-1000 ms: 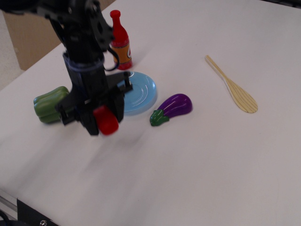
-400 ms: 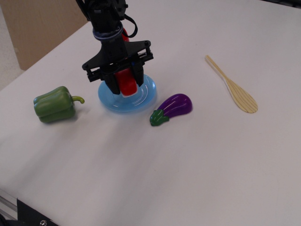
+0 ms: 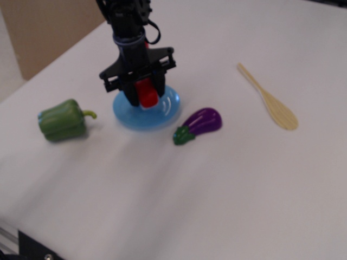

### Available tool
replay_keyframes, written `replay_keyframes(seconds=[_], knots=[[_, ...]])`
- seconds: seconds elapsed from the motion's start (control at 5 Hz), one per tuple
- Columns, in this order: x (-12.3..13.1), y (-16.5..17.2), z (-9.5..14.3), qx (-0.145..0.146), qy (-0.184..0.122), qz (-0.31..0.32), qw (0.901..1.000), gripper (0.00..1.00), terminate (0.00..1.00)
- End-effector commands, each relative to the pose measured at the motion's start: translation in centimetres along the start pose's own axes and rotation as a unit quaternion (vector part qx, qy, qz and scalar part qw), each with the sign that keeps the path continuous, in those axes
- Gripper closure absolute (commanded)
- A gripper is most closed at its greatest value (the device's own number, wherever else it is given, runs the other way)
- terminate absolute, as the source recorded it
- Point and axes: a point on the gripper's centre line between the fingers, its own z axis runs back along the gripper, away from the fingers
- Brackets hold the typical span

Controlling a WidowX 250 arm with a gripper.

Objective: Put sushi on plate

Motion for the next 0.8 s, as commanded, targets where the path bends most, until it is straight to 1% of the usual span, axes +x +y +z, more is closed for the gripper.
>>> replay_keyframes(seconds=[0.0, 0.2, 0.4, 0.6], knots=[[-0.3, -1.7, 3.2, -0.015, -0.017, -0.032, 0.9992, 0.0, 0.0], [-1.3, -1.6, 5.7, 0.002, -0.026, -0.053, 0.9982, 0.0, 0.0], [-2.7, -1.8, 7.5, -0.016, -0.022, -0.083, 0.9962, 0.0, 0.0], [-2.7, -1.8, 7.5, -0.016, -0.022, -0.083, 0.9962, 0.0, 0.0]])
